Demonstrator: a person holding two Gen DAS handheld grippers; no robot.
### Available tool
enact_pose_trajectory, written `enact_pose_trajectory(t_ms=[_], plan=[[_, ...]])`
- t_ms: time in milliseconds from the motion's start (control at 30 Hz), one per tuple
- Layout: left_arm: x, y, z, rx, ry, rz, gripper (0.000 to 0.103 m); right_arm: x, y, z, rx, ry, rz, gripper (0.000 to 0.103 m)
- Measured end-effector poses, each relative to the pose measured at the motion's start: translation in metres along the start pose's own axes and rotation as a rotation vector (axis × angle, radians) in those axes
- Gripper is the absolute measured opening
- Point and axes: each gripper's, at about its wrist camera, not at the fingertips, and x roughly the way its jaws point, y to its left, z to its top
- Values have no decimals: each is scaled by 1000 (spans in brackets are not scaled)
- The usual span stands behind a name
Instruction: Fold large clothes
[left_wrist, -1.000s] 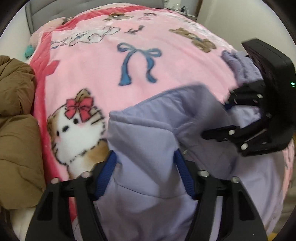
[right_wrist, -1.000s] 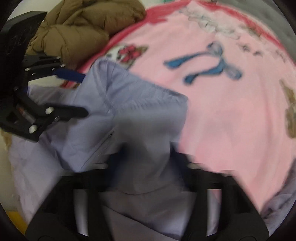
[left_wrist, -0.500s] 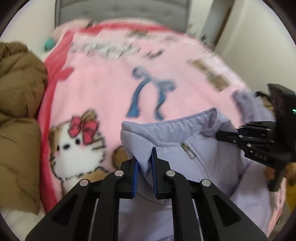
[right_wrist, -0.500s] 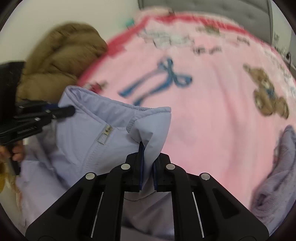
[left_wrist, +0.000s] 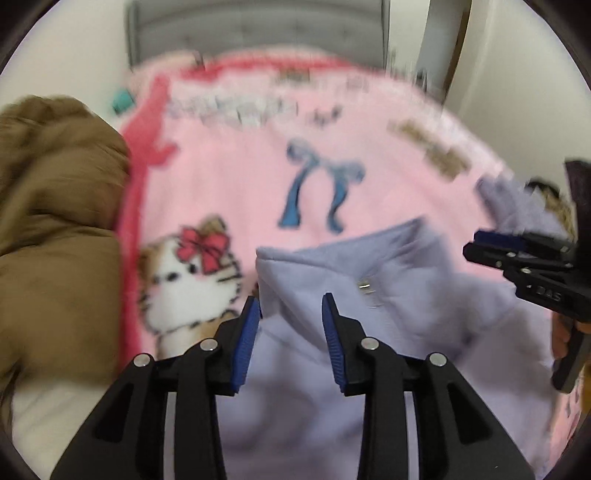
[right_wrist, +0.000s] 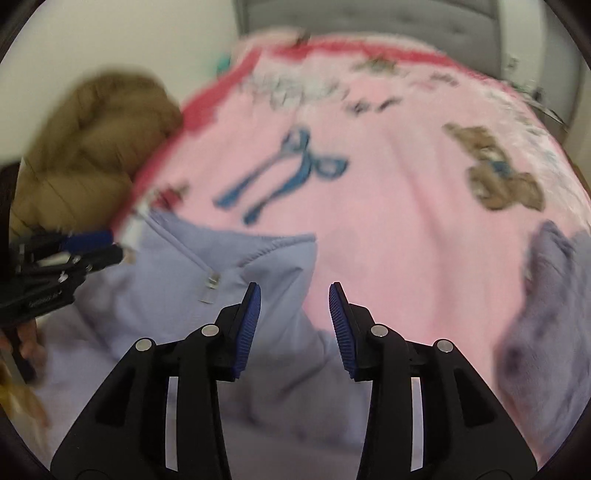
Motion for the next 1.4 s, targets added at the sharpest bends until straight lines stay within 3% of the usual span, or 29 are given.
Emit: enact_pose_trajectory(t_ms=[67,133,233,333,400,500,633,733,867,900,967,1033,1200,1400], plan=[[-37,-13,-24,6,-43,25,57,-33,5,-24,31,17,42,39],[-48,-26,-49,26,-1,64,57,-53,14,-50,26,19,38,46],[-41,-36,-95,19,102,89,57,-69,32,-86,-11,42,56,46],[-39,-32,-123,-31,87,119,57,-55,55,-115,-88,99,19,46],[-41,-28,-125,-81,81,119,57,-42,67,-130,-157,102,-54,47],[-36,-22,-131,-115,79,126,57,-27,72,-145,-211,71,-96,47],[-27,-30,-146,-67,57,170,57,-21,60,-149,-107,61,-53,47],[-47,-33,-140,-88,34,179,57,-45,60,-144,-62,34,-47,51],[-94,-35,-154,-164,-93,159,59,-104,69,-164,-41,-154,59,54],[-101,-39,-159,-160,-113,176,59,-110,73,-170,-49,-166,65,55],[-107,-47,-170,-128,-127,189,60,-117,82,-181,-85,-161,11,55],[-97,-56,-179,-81,-86,194,60,-113,88,-193,-103,-143,-41,55],[-70,-56,-193,-94,0,187,60,-82,88,-204,-108,-26,-100,57],[-58,-58,-205,-61,14,201,60,-63,90,-215,-163,16,-136,57]])
